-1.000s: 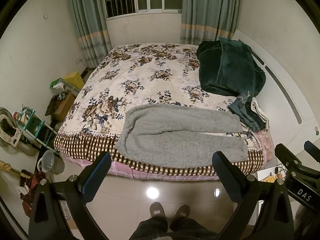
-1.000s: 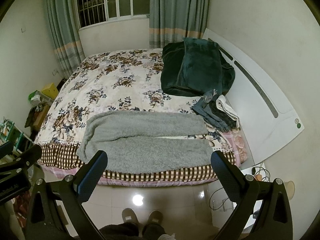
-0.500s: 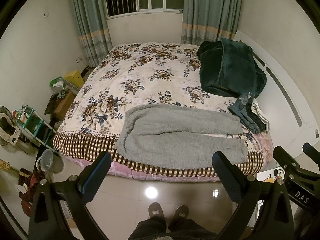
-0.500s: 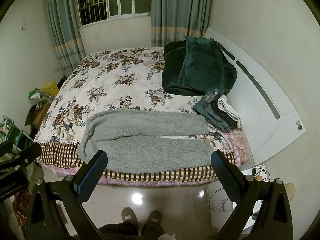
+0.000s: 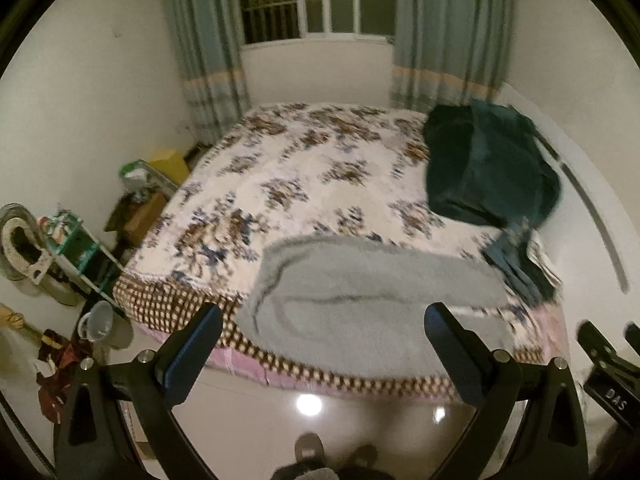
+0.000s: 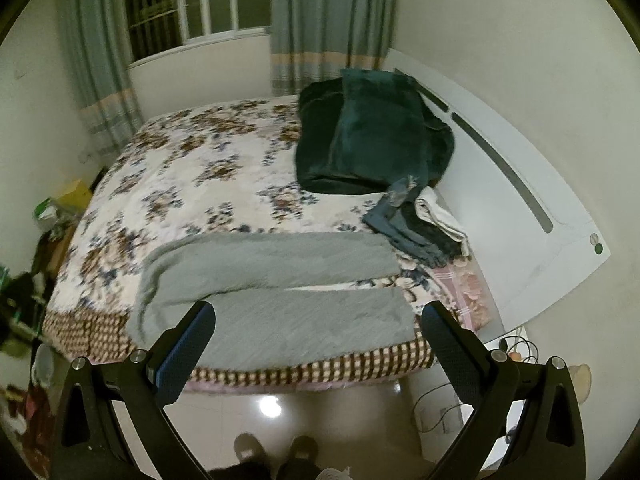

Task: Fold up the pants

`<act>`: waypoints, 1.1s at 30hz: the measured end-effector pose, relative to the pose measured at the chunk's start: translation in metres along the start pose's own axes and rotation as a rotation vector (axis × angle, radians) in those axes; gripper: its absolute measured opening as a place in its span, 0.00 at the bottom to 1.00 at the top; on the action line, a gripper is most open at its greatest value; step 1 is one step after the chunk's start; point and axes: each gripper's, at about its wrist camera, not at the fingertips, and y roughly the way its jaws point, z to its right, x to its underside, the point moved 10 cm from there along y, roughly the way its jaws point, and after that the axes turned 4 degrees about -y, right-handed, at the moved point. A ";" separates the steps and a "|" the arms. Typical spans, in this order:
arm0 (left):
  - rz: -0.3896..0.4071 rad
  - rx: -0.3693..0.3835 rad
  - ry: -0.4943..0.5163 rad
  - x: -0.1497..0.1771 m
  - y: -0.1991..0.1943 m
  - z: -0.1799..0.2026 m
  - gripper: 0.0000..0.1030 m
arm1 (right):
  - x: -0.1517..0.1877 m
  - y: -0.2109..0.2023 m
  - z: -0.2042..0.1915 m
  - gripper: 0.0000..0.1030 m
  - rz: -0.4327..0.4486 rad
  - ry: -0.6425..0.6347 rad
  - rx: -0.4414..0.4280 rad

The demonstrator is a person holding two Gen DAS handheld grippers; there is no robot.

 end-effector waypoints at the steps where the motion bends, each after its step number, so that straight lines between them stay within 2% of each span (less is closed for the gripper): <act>1: 0.007 -0.015 -0.006 -0.004 0.010 0.002 1.00 | -0.006 0.021 0.008 1.00 -0.015 0.012 -0.002; 5: -0.013 -0.065 -0.021 -0.019 0.056 0.014 1.00 | -0.015 0.087 0.034 1.00 -0.077 0.052 -0.002; 10: -0.080 -0.111 -0.003 -0.030 0.133 0.026 1.00 | -0.041 0.194 0.058 1.00 -0.170 0.102 0.023; 17: -0.183 -0.150 0.020 -0.058 0.251 0.043 1.00 | -0.072 0.338 0.060 1.00 -0.285 0.164 0.054; 19: -0.232 -0.151 0.016 -0.067 0.299 0.050 1.00 | -0.081 0.385 0.057 1.00 -0.326 0.186 0.074; 23: -0.335 -0.156 -0.010 -0.077 0.379 0.055 1.00 | -0.092 0.488 0.051 1.00 -0.424 0.273 0.061; 26: -0.445 -0.158 -0.077 -0.073 0.449 0.051 1.00 | -0.095 0.570 0.042 1.00 -0.502 0.356 0.036; 30: -0.606 -0.149 -0.219 -0.057 0.546 0.041 1.00 | -0.086 0.675 0.037 1.00 -0.600 0.484 0.029; 33: -0.708 -0.143 -0.323 -0.036 0.611 0.037 1.00 | -0.070 0.736 0.042 1.00 -0.669 0.568 0.049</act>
